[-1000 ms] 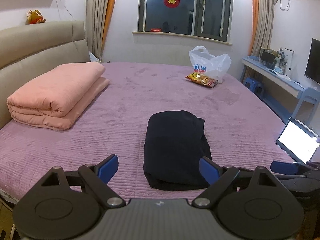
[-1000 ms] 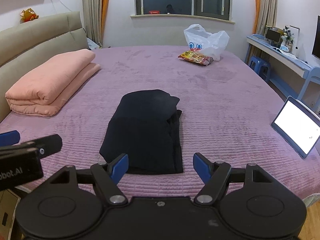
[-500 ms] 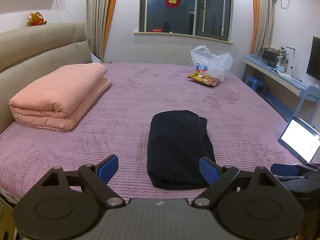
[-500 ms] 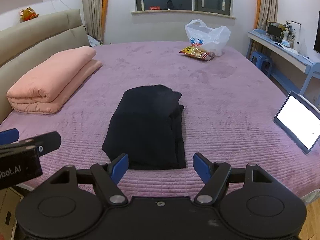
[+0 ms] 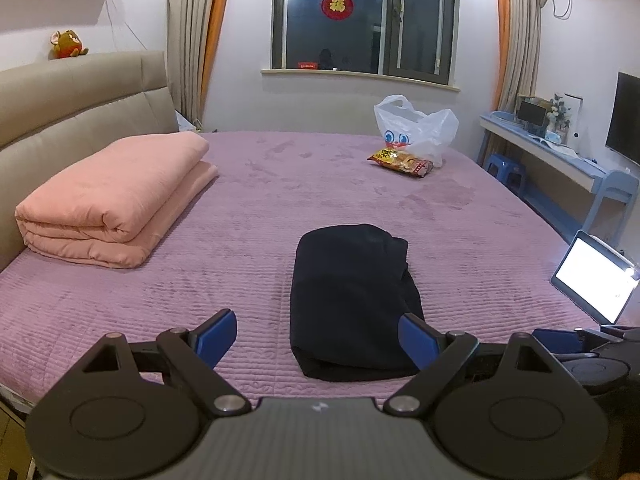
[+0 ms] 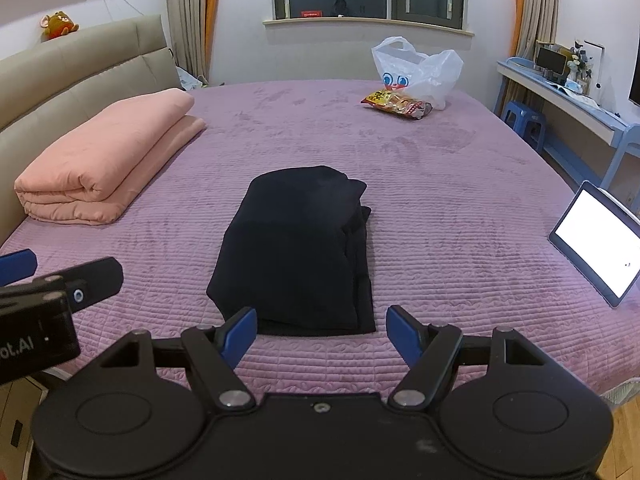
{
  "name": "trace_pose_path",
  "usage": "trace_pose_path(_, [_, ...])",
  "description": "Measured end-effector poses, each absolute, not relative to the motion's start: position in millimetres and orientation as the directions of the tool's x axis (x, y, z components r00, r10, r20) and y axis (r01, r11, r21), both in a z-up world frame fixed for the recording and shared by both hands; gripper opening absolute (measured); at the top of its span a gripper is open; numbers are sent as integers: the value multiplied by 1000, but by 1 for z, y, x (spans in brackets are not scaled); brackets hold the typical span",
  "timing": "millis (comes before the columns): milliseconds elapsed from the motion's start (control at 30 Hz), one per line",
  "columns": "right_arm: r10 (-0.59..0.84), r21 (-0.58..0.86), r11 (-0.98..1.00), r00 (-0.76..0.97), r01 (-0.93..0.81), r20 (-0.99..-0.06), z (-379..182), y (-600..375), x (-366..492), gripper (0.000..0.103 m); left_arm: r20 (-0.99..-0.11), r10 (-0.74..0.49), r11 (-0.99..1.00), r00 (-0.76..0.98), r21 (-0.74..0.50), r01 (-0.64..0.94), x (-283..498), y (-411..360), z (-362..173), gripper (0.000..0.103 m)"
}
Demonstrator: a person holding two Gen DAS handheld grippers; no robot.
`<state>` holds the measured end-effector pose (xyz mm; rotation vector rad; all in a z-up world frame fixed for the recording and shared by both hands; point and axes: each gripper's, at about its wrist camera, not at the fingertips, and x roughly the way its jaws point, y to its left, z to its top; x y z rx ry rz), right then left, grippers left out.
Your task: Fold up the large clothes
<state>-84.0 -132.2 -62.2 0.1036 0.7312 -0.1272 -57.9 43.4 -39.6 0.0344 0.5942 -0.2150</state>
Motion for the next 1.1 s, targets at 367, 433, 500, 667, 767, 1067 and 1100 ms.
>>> trace_pose_path(367, [-68, 52, 989, 735, 140, -675, -65, -131, -86, 85, -561, -183, 978, 808, -18, 209, -60, 43, -42, 90])
trace_pose_path(433, [-64, 55, 989, 733, 138, -677, -66, -131, -87, 85, -562, -180, 978, 807, -15, 208, -61, 43, -42, 90])
trace_pose_path(500, [-55, 67, 988, 732, 136, -679, -67, -131, -87, 85, -566, -183, 978, 804, -21, 208, -61, 43, -43, 90])
trace_pose_path(667, [-53, 70, 988, 734, 136, -677, -66, -128, -88, 85, -567, -175, 979, 805, -13, 203, -62, 42, -43, 90])
trace_pose_path(767, [-49, 76, 988, 733, 136, -678, -67, -127, -88, 85, -568, -172, 979, 805, -10, 202, -61, 42, -43, 90])
trace_pose_path(1067, [-45, 77, 988, 732, 133, -680, -67, -127, -89, 85, -515, -121, 982, 849, 61, 177, -69, 39, -44, 89])
trace_pose_path(1100, [-45, 78, 988, 732, 133, -680, -68, -126, -89, 85, -521, -134, 982, 843, 47, 185, -68, 41, -44, 89])
